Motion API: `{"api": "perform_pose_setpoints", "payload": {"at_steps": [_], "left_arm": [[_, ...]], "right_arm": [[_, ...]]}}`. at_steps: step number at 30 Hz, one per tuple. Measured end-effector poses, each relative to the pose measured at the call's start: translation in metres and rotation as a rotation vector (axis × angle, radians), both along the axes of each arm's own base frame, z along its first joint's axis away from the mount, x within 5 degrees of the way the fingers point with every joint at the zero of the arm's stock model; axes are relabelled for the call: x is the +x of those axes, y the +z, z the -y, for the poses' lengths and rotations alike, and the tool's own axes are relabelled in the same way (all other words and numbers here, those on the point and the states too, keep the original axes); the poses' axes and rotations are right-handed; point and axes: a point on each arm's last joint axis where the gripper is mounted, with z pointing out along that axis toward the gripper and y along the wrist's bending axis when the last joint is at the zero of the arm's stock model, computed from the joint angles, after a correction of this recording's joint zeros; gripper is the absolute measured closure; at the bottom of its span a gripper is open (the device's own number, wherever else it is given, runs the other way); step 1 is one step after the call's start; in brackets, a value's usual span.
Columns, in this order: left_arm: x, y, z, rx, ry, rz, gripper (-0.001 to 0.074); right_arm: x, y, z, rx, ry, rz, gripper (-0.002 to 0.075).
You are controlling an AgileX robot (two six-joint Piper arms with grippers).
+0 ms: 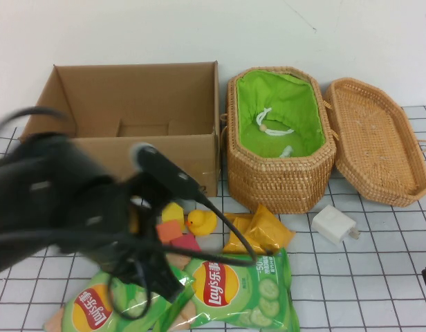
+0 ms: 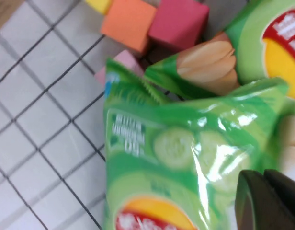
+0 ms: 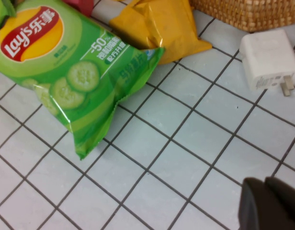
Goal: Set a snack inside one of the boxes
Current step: Pick up the potato chip
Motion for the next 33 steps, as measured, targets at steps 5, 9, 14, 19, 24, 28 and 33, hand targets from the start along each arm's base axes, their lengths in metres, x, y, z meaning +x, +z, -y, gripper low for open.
{"api": "perform_pose_setpoints", "payload": {"at_steps": [5,9,14,19,24,28,33], "left_arm": [[-0.042,0.023,-0.029,-0.177,0.194,0.041,0.0736],[-0.067,0.013,-0.047,-0.248,0.319,0.021,0.0736],[-0.077,-0.010,-0.053,-0.225,0.362,-0.034,0.0720],[-0.066,-0.017,-0.040,-0.237,0.156,0.015,0.0487],[-0.041,-0.024,-0.025,-0.155,-0.107,0.195,0.0187],[-0.020,-0.037,-0.015,-0.030,-0.188,0.185,0.0120],[0.008,-0.047,0.005,0.037,-0.202,0.131,0.0107]], "right_arm": [[0.000,0.000,-0.001,0.011,0.001,-0.003,0.0727],[0.000,0.001,-0.002,0.028,-0.002,-0.005,0.0727],[0.000,0.002,-0.003,0.040,0.012,0.004,0.0727],[0.000,0.003,-0.004,0.044,0.027,0.016,0.0727],[0.000,0.003,-0.004,0.031,0.043,0.030,0.0727],[0.000,0.003,-0.004,0.025,0.051,0.038,0.0727],[0.000,0.003,-0.004,0.021,0.056,0.041,0.0727]]}}
